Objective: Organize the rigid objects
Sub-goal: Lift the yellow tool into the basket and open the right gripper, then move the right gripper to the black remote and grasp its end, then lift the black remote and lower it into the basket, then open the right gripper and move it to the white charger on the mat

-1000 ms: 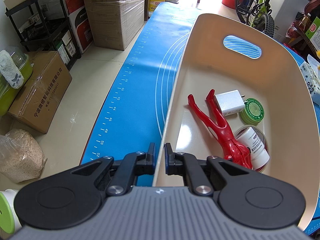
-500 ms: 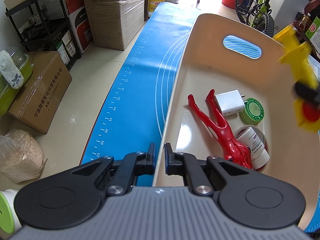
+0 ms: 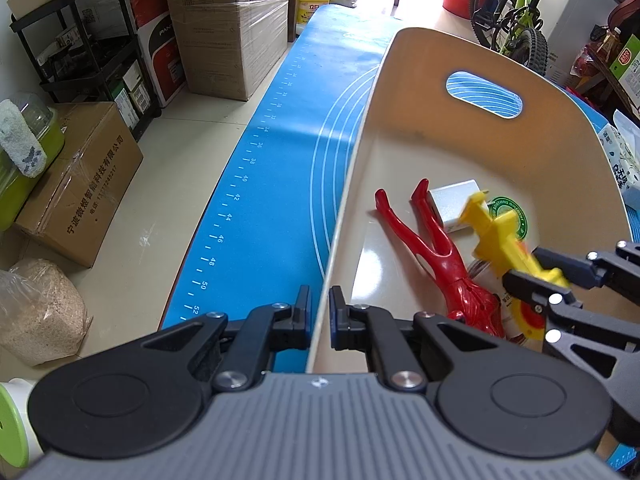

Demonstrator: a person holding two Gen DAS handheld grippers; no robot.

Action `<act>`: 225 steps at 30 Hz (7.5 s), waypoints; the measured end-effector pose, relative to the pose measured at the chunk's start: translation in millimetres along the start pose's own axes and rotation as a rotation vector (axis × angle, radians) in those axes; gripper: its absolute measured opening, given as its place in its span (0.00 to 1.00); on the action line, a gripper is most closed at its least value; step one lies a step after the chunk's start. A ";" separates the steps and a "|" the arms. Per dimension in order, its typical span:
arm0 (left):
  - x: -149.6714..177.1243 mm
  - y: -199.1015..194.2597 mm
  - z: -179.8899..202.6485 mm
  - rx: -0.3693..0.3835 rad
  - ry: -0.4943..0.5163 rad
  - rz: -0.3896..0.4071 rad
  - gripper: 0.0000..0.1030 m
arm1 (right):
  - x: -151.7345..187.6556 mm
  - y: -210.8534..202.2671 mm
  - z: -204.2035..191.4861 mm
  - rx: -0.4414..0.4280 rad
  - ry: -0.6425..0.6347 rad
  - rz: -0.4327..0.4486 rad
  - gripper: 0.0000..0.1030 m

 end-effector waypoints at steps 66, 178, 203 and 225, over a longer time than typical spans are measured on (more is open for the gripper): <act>1.0 3.3 2.1 -0.010 0.005 -0.011 0.11 | 89.7 19.5 193.0 0.054 0.063 0.004 0.51; 2.7 2.3 0.3 -0.005 0.003 -0.008 0.10 | -10.3 -55.6 166.9 0.150 0.028 0.140 0.66; 3.3 1.7 0.9 -0.012 0.006 -0.007 0.10 | 67.6 44.7 261.9 0.358 0.170 -0.055 0.71; 3.2 1.5 0.6 -0.005 0.001 -0.006 0.10 | 73.3 5.7 236.3 0.305 0.172 0.071 0.50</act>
Point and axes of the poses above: each gripper's, at about its wrist camera, not at the fingertips, and y roughly the way its jaws point, z to its right, x to its underside, the point moved 8 cm from there along y, roughly the way its jaws point, and after that the axes turned 1 degree about z, right-handed, at the moved point
